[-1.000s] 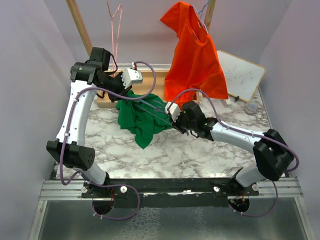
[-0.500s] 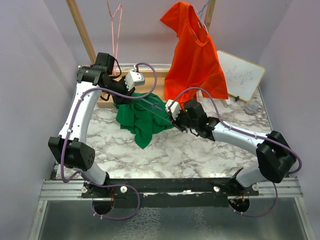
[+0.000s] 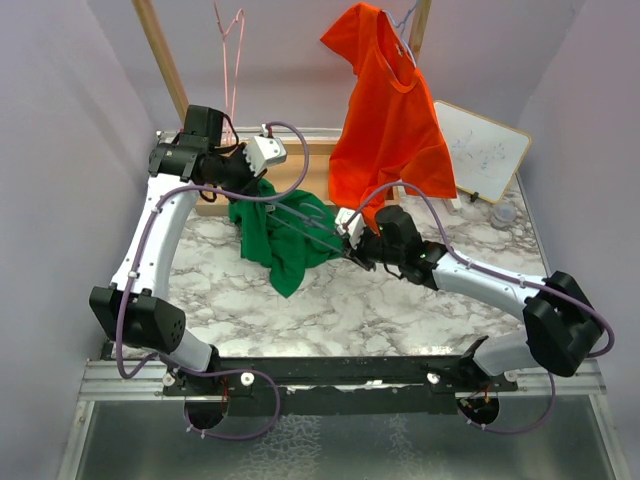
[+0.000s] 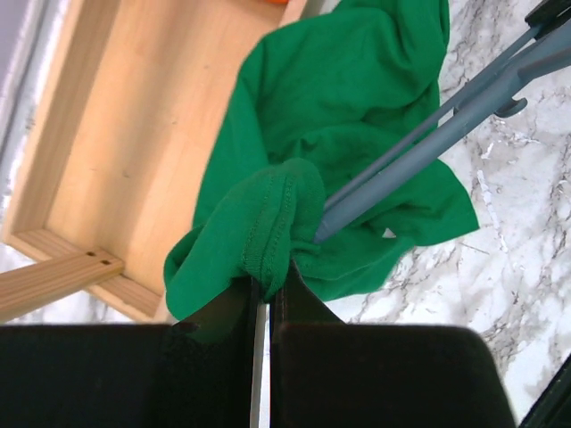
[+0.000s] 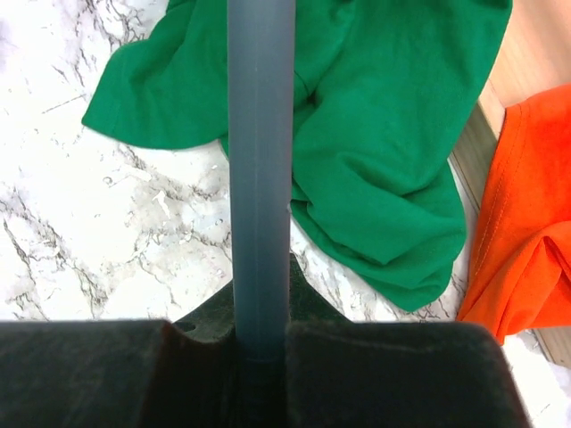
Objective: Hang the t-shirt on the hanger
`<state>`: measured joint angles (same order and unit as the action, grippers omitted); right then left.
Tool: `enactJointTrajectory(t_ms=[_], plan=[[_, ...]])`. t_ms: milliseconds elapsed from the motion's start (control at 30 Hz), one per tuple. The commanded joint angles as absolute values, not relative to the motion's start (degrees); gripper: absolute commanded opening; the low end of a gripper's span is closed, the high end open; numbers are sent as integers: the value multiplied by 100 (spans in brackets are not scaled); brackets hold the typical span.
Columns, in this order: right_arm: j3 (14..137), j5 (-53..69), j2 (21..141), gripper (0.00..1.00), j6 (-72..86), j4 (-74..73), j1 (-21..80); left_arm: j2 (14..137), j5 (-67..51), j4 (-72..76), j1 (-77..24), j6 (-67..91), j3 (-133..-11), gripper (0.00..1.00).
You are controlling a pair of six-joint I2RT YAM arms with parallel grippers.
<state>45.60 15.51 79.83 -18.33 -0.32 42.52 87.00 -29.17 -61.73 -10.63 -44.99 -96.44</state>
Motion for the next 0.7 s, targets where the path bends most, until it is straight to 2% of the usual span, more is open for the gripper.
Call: enactJointTrajectory(t_ms=[0,367,533,667], plan=[[4580,1945,8061,1,-1913,522,4280,8552,-3220,-6438,-1177,-4850,-10104,0],[4846,1676,8536,1,-1683,899,4280,8646,-3700,-7577,-1985,-5012,-10755,0],[4861,1604,8590,1,-1530,974,4280,8686,-4091,-7506,-2105,-4587,-10890,0],[4714,1548,8398,1,-1445,1055,4280,8589,-3713,-7339,-2105,-4728,-10555,0]])
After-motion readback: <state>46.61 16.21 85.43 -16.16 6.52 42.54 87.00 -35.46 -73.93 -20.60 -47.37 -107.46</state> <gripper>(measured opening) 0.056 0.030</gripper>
